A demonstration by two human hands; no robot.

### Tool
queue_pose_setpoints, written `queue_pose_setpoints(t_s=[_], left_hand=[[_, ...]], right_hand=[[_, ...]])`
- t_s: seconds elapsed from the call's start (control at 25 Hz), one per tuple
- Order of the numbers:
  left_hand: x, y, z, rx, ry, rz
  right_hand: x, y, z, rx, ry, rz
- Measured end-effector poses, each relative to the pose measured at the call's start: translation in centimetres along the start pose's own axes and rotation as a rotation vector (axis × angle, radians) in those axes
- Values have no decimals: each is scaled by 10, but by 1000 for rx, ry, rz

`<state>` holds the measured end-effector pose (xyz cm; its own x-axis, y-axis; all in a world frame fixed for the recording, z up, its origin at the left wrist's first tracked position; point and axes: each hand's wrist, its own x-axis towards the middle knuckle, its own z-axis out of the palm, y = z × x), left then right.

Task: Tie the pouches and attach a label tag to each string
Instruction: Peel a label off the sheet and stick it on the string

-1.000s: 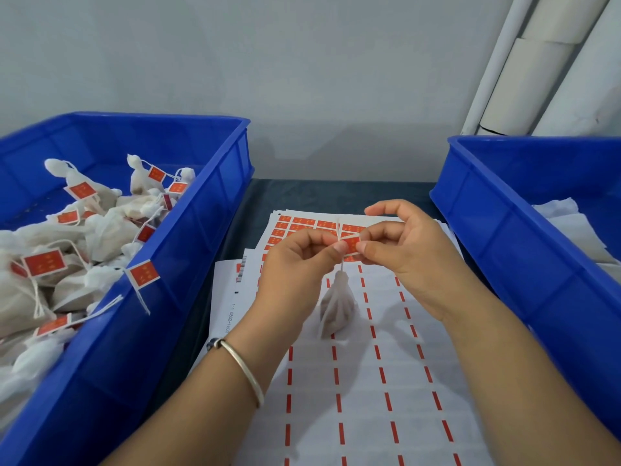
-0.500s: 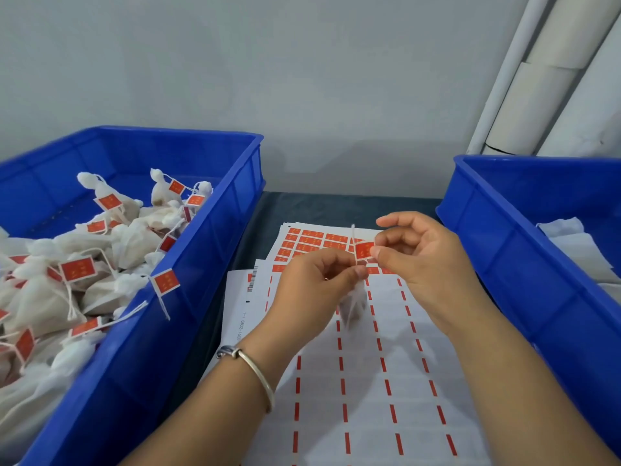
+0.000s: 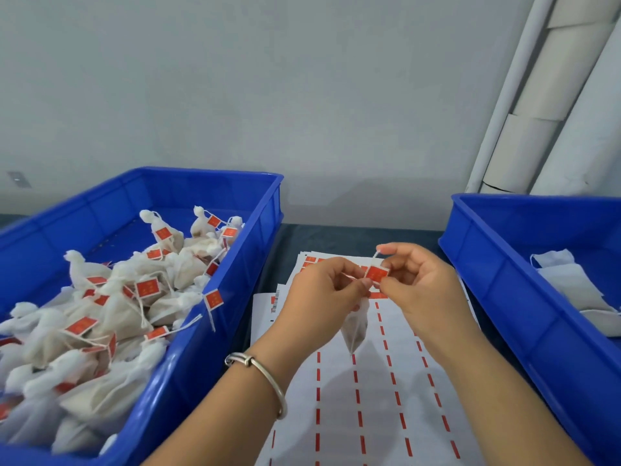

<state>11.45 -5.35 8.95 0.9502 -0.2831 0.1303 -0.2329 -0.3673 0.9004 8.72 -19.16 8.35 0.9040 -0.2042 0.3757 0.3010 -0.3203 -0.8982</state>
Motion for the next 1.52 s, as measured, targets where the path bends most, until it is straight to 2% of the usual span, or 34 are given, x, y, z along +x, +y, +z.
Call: queue_pose_setpoints(t_s=[0.2,0.28,0.48,0.68,0.8,0.88,1.0,1.24,1.36,1.52], left_hand=[[-12,22,-20,231,-33,102],[-13,30,-34,252,-7,135],[-6,46,-78,131,201,148],[30,49,-126,391,366,112],[59,39,-151,372,474,85],[79,27,-162,466,545,86],[100,1,-169,692,491,9],[106,-58,-167,1022,202,-296],[101,-63,-165,1003,201,-323],[92,-39,-163,899,272,-196]], right_hand=[[-14,-16,4,28,34,8],[-20,-21,8,74,24,21],[-31,-8,27,51,-47,190],[-60,39,61,-78,-144,351],[-71,55,69,-170,-199,343],[-72,59,68,-204,-218,330],[-70,61,68,-211,-246,327],[-71,61,66,-203,-277,343],[-71,61,67,-196,-275,339],[-72,62,68,-201,-264,354]])
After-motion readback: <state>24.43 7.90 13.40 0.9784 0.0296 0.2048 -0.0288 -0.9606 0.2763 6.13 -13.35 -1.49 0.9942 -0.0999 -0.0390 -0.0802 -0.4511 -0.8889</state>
